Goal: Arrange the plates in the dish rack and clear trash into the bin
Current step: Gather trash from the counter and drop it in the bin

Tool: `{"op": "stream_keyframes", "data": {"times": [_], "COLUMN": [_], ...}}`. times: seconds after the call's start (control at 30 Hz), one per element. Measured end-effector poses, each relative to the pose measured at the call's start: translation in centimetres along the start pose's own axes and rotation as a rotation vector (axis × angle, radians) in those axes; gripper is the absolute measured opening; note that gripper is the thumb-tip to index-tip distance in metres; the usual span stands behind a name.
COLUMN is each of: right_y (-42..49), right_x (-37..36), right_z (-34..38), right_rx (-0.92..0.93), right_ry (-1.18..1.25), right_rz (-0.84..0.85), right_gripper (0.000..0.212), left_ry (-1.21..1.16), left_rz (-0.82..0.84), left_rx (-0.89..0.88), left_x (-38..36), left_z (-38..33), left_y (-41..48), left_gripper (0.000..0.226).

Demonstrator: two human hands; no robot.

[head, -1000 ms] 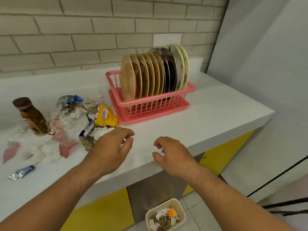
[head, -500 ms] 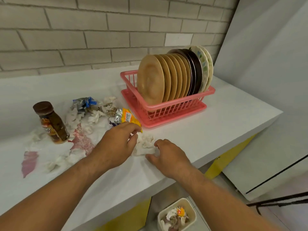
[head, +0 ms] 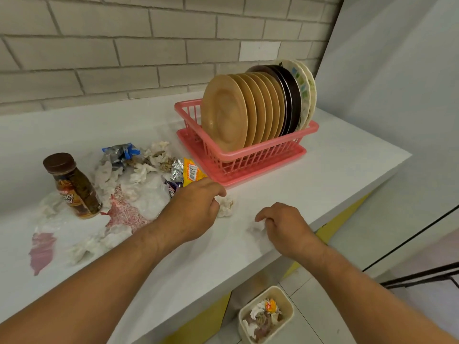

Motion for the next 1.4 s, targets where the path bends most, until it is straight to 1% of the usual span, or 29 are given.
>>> {"op": "stream_keyframes", "data": {"times": [0.07, 0.13, 0.2, 0.23, 0.3, 0.37, 0.43, 0.5, 0.53, 0.6, 0.63, 0.7, 0.77, 0.8, 0.87, 0.9, 0.93, 1.0, 1.07, 1.13, 1.23, 1.3, 1.4], "right_y": [0.1, 0.0, -0.1, -0.2, -0.3, -0.3, -0.1, 0.1, 0.2, 0.4, 0.5, 1.1, 1.8, 2.0, 2.4, 2.7, 2.8, 3.1, 3.6, 3.9, 4.2, 4.3, 4.3], "right_x": [0.6, 1.1, 1.4, 1.6, 1.9, 2.1, 2.2, 2.2, 2.0, 1.4, 1.1, 0.8, 0.7, 0.6, 0.4, 0.3, 0.1, -0.4, -1.2, -2.0, -3.2, -3.8, -3.4], "right_z": [-0.6, -1.1, -1.5, -1.6, -1.8, -1.9, -1.9, -2.0, -2.1, -2.2, -2.1, -1.6, -0.4, 0.4, 2.4, 3.4, 4.3, 5.6, 6.4, 7.2, 7.5, 7.5, 7.3], "right_rx": [-0.036, -0.097, -0.128, -0.135, -0.142, -0.157, -0.15, -0.134, -0.126, -0.13, -0.138, -0.121, -0.071, -0.042, 0.029, 0.073, 0.1, 0.122, 0.137, 0.16, 0.157, 0.177, 0.214], "right_ry": [0.057, 0.146, 0.239, 0.285, 0.329, 0.265, 0.196, 0.21, 0.239, 0.334, 0.383, 0.398, 0.386, 0.392, 0.366, 0.292, 0.217, 0.14, 0.08, 0.004, -0.047, -0.051, 0.024], "right_rz": [-0.005, -0.011, -0.042, -0.068, -0.116, -0.131, -0.136, -0.108, -0.076, 0.001, 0.026, 0.025, 0.014, 0.014, 0.002, -0.015, -0.029, -0.034, -0.017, 0.013, 0.075, 0.081, 0.044], "right_gripper": [0.039, 0.04, 0.037, 0.036, 0.034, 0.036, 0.04, 0.037, 0.033, 0.02, 0.018, 0.028, 0.034, 0.032, 0.026, 0.027, 0.033, 0.042, 0.039, 0.039, 0.042, 0.035, 0.026], "left_ry": [0.053, 0.279, 0.541, 0.626, 0.735, 0.768, 0.731, 0.563, 0.407, 0.08, -0.021, -0.092, -0.077, -0.069, -0.076, -0.092, -0.116, -0.125, -0.054, 0.047, 0.179, 0.207, 0.234], "left_rz": [0.046, 0.144, 0.268, 0.323, 0.376, 0.371, 0.355, 0.316, 0.257, 0.083, -0.001, -0.101, -0.119, -0.124, -0.172, -0.207, -0.236, -0.261, -0.254, -0.265, -0.306, -0.305, -0.292], "left_rx": [0.001, -0.028, -0.062, -0.058, -0.045, -0.061, -0.092, -0.062, -0.009, 0.111, 0.133, 0.082, 0.029, 0.027, 0.055, 0.076, 0.106, 0.174, 0.228, 0.243, 0.256, 0.254, 0.233], "left_x": [-0.9, -2.3, -3.8, -4.5, -5.6, -6.2, -6.7, -6.8, -6.3, -4.2, -3.0, -0.4, 2.1, 3.1, 4.9, 5.6, 6.1, 6.5, 6.4, 6.3, 6.7, 6.8, 6.8], "left_z": [0.0, 0.0, 0.4, 0.8, 1.4, 1.5, 1.3, 0.8, 0.6, 0.2, 0.0, -0.4, -0.9, -1.0, -0.8, -0.7, -0.6, 0.1, 1.0, 1.9, 2.8, 3.0, 2.9], "left_y": [0.6, 1.5, 2.2, 2.4, 2.8, 3.0, 3.3, 3.5, 3.7, 3.8, 3.9, 4.1, 4.2, 4.2, 3.8, 3.5, 3.2, 2.4, 1.6, 0.8, 0.1, -0.3, -0.7], "left_gripper": [0.029, 0.03, 0.039, 0.044, 0.046, 0.041, 0.032, 0.028, 0.027, 0.025, 0.025, 0.031, 0.035, 0.033, 0.031, 0.03, 0.028, 0.027, 0.029, 0.028, 0.033, 0.033, 0.03]}}
Point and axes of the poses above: each hand's wrist, its own y-axis towards the middle knuckle, its own x-axis out of the back of the hand, z = x × y, the point moved 5 cm from there along y, towards the middle knuckle, and after that the axes turned 9 degrees about -y, right-handed, at the moved point
